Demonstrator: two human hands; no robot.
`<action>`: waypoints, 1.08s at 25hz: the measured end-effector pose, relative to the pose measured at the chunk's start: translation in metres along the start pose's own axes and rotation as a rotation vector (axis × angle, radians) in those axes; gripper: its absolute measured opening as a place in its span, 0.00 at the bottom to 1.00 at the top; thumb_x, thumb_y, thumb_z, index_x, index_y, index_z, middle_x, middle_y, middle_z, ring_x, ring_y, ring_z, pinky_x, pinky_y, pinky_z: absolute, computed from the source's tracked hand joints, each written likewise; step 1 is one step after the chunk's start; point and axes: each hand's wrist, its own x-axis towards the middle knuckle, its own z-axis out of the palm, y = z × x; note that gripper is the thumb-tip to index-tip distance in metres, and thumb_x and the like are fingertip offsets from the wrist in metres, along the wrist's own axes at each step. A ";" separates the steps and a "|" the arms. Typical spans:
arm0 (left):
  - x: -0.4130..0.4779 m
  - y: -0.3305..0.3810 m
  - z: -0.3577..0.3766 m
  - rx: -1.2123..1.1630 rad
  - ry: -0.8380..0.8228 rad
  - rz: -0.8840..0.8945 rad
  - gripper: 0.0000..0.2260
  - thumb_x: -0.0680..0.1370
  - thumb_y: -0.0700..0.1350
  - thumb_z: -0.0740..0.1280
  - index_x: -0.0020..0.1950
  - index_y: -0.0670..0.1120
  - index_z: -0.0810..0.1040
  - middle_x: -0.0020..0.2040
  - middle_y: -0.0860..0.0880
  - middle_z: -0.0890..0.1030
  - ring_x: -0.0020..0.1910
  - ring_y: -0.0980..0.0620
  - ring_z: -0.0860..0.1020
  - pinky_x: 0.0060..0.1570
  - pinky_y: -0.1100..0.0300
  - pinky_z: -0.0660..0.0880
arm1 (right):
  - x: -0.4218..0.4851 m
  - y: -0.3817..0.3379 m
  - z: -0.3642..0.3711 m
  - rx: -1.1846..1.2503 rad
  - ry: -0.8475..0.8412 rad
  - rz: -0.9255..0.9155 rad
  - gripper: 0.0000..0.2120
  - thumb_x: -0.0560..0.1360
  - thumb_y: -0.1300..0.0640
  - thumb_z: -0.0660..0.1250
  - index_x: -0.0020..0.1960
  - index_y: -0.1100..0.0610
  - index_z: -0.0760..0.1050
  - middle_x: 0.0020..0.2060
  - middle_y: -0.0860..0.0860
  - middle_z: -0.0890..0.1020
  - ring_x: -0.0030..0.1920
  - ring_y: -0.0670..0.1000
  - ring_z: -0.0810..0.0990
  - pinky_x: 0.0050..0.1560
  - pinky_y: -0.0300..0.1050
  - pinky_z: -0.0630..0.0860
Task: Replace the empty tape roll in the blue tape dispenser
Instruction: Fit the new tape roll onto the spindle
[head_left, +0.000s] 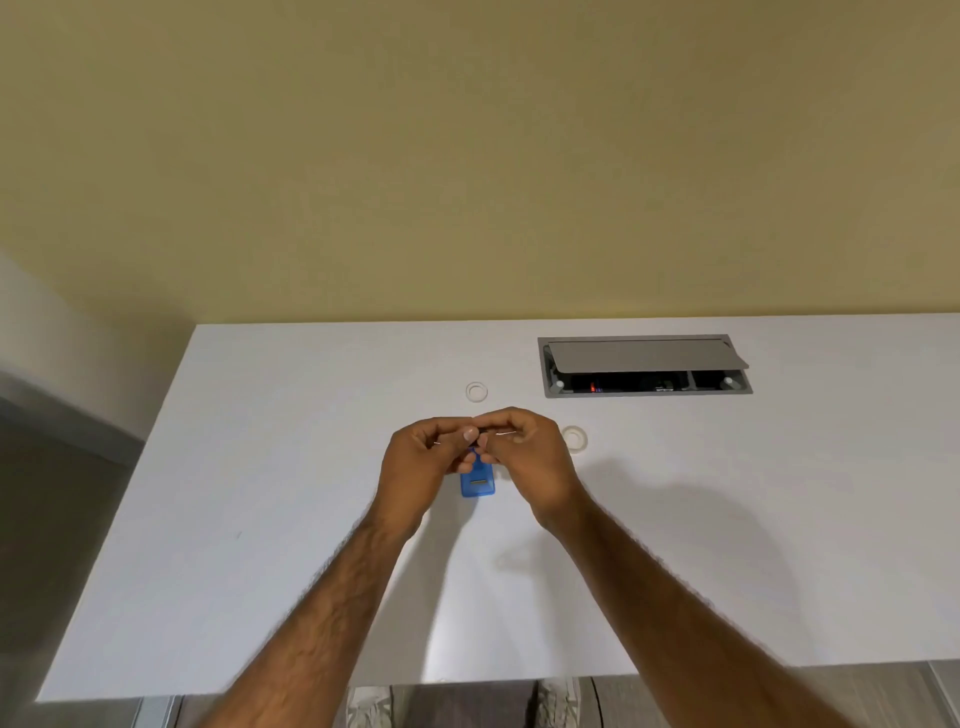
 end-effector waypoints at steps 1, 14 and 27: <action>-0.002 0.005 -0.004 0.002 0.037 -0.010 0.06 0.78 0.45 0.72 0.49 0.46 0.88 0.44 0.41 0.87 0.41 0.44 0.84 0.46 0.57 0.84 | 0.000 -0.003 0.005 -0.005 -0.006 -0.009 0.10 0.73 0.67 0.68 0.47 0.54 0.85 0.42 0.52 0.87 0.45 0.53 0.86 0.49 0.47 0.83; 0.000 0.006 -0.015 0.007 0.057 -0.064 0.07 0.79 0.43 0.71 0.53 0.41 0.86 0.44 0.41 0.87 0.41 0.49 0.85 0.46 0.57 0.84 | 0.008 -0.002 0.013 -0.097 -0.037 -0.026 0.10 0.74 0.68 0.67 0.49 0.58 0.84 0.44 0.54 0.87 0.39 0.44 0.83 0.43 0.36 0.80; 0.021 -0.008 -0.024 -0.060 0.043 -0.109 0.08 0.77 0.35 0.71 0.54 0.43 0.84 0.50 0.38 0.86 0.42 0.48 0.86 0.57 0.49 0.81 | 0.039 0.034 -0.018 -0.256 0.039 -0.014 0.09 0.73 0.64 0.71 0.52 0.59 0.83 0.45 0.54 0.86 0.40 0.49 0.81 0.44 0.42 0.78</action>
